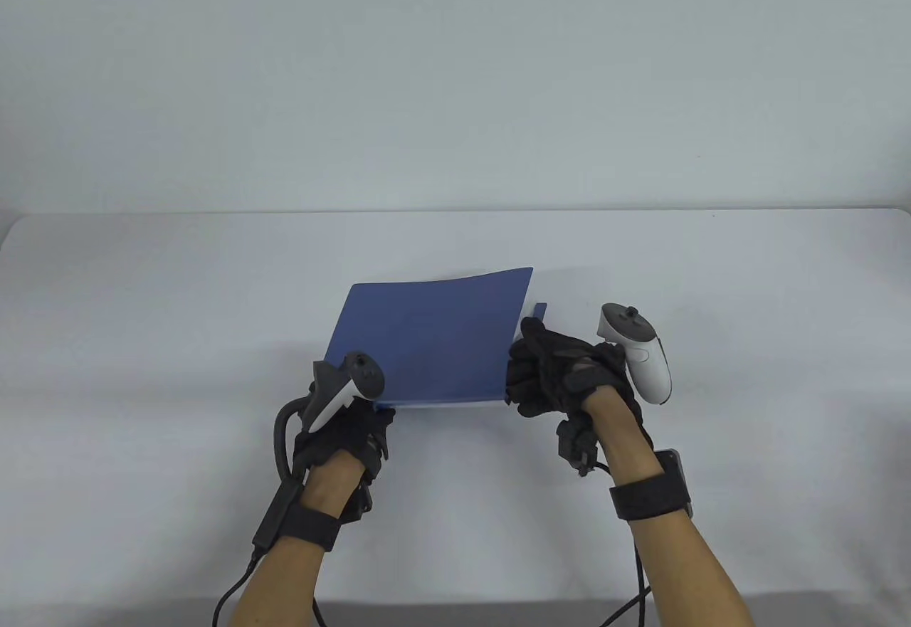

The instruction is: Insert newspapers into folder

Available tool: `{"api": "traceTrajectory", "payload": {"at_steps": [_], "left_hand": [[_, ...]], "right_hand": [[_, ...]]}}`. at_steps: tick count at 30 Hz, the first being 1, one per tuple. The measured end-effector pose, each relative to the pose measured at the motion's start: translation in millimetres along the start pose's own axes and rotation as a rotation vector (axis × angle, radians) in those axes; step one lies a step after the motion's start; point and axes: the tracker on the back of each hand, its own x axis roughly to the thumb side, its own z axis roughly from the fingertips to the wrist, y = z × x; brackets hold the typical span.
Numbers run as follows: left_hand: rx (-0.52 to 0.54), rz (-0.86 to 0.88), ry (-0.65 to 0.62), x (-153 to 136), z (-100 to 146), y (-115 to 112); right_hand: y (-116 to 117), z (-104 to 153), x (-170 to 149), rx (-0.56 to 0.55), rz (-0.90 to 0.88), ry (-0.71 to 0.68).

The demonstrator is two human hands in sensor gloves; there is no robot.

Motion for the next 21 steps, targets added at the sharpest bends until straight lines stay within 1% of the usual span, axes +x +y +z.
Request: {"api": "traceTrajectory", "payload": {"at_steps": [1, 2, 3, 4, 5, 6, 8, 9, 10, 11, 12, 13, 14, 15, 16, 17, 18, 19, 20, 21], "left_hand": [[0.033, 0.030, 0.011, -4, 2, 4], [0.056, 0.077, 0.019, -9, 4, 8], [0.084, 0.160, 0.010, -17, 6, 11], [0.105, 0.274, -0.025, -26, 7, 14], [0.112, 0.323, -0.042, -29, 7, 15], [0.128, 0.432, -0.080, -36, 8, 17], [0.162, 0.555, -0.140, -40, 11, 22], [0.164, 0.584, -0.162, -41, 12, 24], [0.153, 0.675, -0.245, -40, 12, 27], [0.143, 0.750, -0.307, -39, 13, 27], [0.137, 0.818, -0.360, -38, 13, 28], [0.112, 0.907, -0.437, -37, 13, 30], [0.081, 0.978, -0.491, -36, 12, 31], [0.056, 1.039, -0.521, -36, 12, 32], [0.002, 1.091, -0.543, -35, 10, 31], [-0.079, 1.137, -0.562, -34, 8, 27], [-0.125, 1.165, -0.578, -33, 6, 23], [-0.110, 1.164, -0.547, -32, 4, 17], [-0.098, 1.137, -0.474, -33, 1, 11], [-0.097, 1.138, -0.426, -35, -2, 6]], "right_hand": [[9, 4, 12, 0.017, -0.011, -0.083], [13, 6, 18, 0.023, -0.024, -0.140], [17, 8, 25, 0.023, -0.049, -0.231], [17, 12, 32, -0.017, -0.086, -0.323], [16, 14, 34, -0.050, -0.097, -0.347], [11, 20, 39, -0.158, -0.076, -0.385], [-7, 26, 40, -0.369, 0.089, -0.422], [-12, 27, 38, -0.422, 0.142, -0.420], [-21, 25, 32, -0.485, 0.234, -0.389], [-29, 19, 24, -0.485, 0.294, -0.337], [-34, 14, 16, -0.458, 0.314, -0.286], [-39, 5, 2, -0.395, 0.318, -0.189], [-42, -5, -14, -0.307, 0.299, -0.088], [-43, -13, -31, -0.225, 0.258, -0.018], [-42, -19, -43, -0.189, 0.212, 0.018], [-42, -22, -51, -0.170, 0.163, 0.034], [-40, -26, -62, -0.141, 0.071, 0.043], [-37, -32, -71, -0.080, -0.051, 0.040], [-35, -36, -74, 0.001, -0.154, 0.040], [-36, -35, -74, -0.011, -0.158, 0.052]]}}
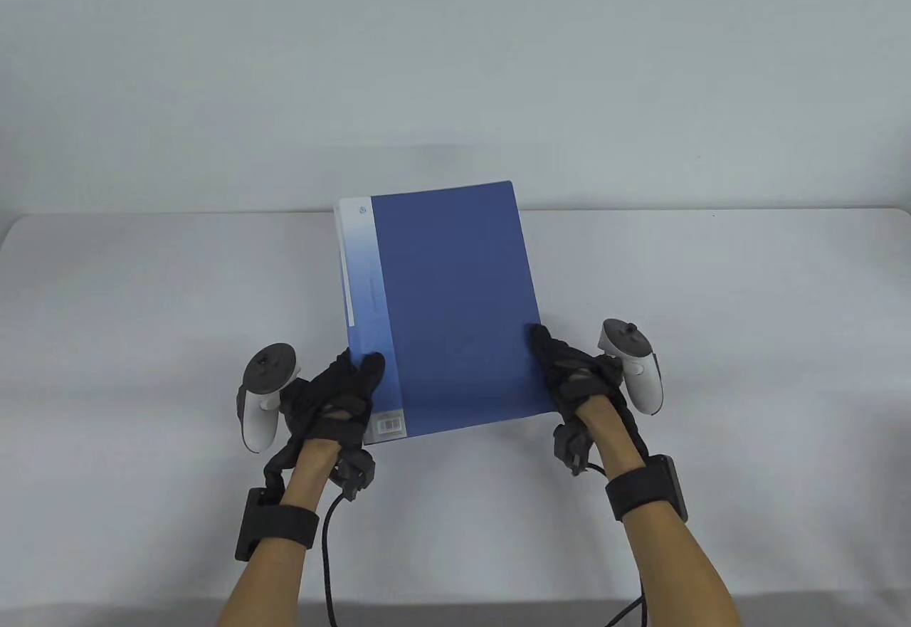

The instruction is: Insert newspapers into folder

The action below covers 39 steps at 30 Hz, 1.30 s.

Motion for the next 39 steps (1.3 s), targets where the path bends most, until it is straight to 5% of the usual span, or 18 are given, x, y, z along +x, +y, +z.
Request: {"api": "traceTrajectory", "payload": {"at_steps": [3, 7, 9, 12, 16, 20, 28, 39], "left_hand": [[0.072, -0.022, 0.105, -14, 1, 1], [0.217, -0.180, 0.092, -10, 7, 0], [0.175, -0.178, 0.081, -8, 5, 2], [0.097, -0.044, 0.029, -11, 2, 3], [0.168, -0.055, -0.015, -5, 9, 1], [0.149, -0.103, -0.146, 16, 14, -6], [0.034, -0.127, -0.286, 29, 13, -26], [-0.018, -0.083, -0.307, 29, 11, -24]], "right_hand": [[-1, -2, 3, -0.069, 0.138, 0.013], [3, -6, -2, -0.186, 0.226, 0.030], [2, -8, -4, -0.215, 0.221, 0.019], [5, -13, -6, -0.156, 0.284, 0.058], [18, -13, -4, -0.082, 0.339, 0.129], [23, 4, 21, -0.197, 0.422, 0.026], [55, 21, 51, -0.130, 0.407, -0.257], [76, 12, 39, -0.177, 0.343, -0.394]]}}
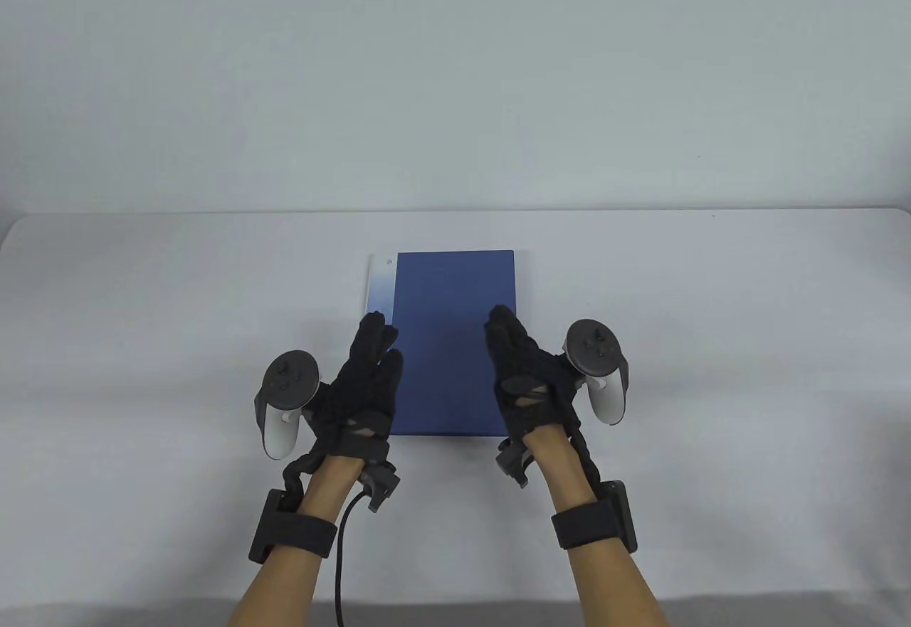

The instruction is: Insert newspapers into folder

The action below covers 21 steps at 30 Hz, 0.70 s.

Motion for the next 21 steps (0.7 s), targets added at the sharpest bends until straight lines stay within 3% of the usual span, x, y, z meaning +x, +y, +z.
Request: {"api": "traceTrajectory", "payload": {"at_steps": [6, 10, 15, 21], "left_hand": [[0.006, 0.097, -0.011, -2, -1, 4], [-0.009, 0.197, -0.046, -1, -2, 3], [-0.056, 0.180, -0.045, -4, -4, -5], [-0.084, 0.103, -0.058, 2, -4, -10]], "right_hand": [[-5, 4, 13, 0.027, 0.120, -0.101], [-17, 14, 8, 0.031, 0.322, -0.052], [-30, 18, -9, -0.004, 0.175, -0.027], [-33, 21, -9, -0.005, 0.131, -0.032]]}}
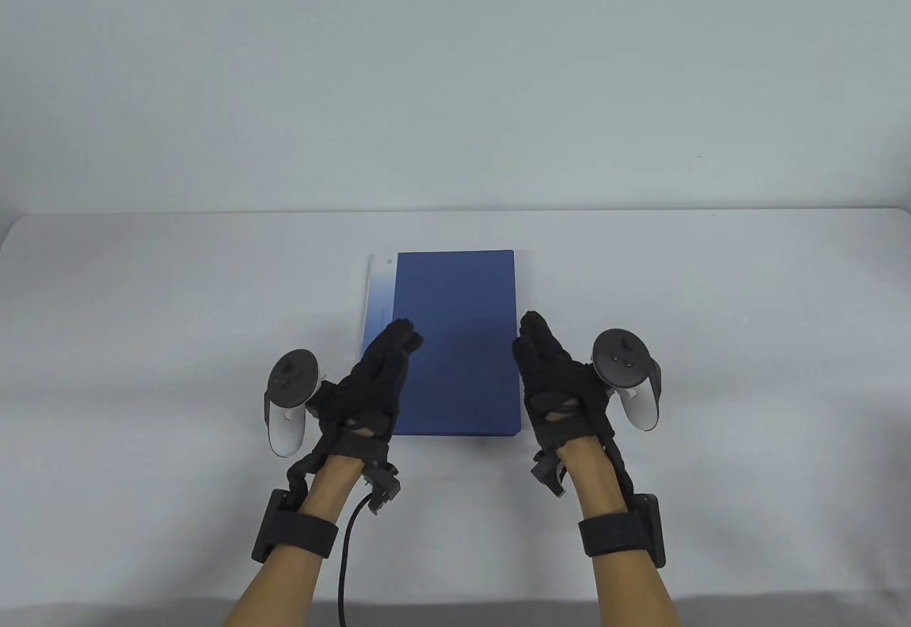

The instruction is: Insert newspapers into folder

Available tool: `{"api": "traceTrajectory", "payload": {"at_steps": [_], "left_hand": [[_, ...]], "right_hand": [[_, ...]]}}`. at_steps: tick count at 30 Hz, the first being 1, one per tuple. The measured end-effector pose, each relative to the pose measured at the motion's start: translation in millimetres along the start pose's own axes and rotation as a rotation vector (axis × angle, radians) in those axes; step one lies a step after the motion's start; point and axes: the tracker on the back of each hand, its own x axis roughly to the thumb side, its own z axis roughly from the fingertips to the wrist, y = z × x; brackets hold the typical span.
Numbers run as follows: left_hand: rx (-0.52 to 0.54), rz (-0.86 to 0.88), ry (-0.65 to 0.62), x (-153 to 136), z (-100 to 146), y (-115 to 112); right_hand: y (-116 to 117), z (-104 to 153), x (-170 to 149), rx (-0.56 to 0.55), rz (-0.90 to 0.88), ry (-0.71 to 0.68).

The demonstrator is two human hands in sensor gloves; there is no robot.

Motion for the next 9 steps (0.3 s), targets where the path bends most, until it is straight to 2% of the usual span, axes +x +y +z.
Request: {"api": "traceTrajectory", "payload": {"at_steps": [9], "left_hand": [[0.013, -0.029, -0.019, 5.2, 3.6, 4.3]], "right_hand": [[8.0, -5.0, -2.7, 0.039, -0.034, 0.005]]}}
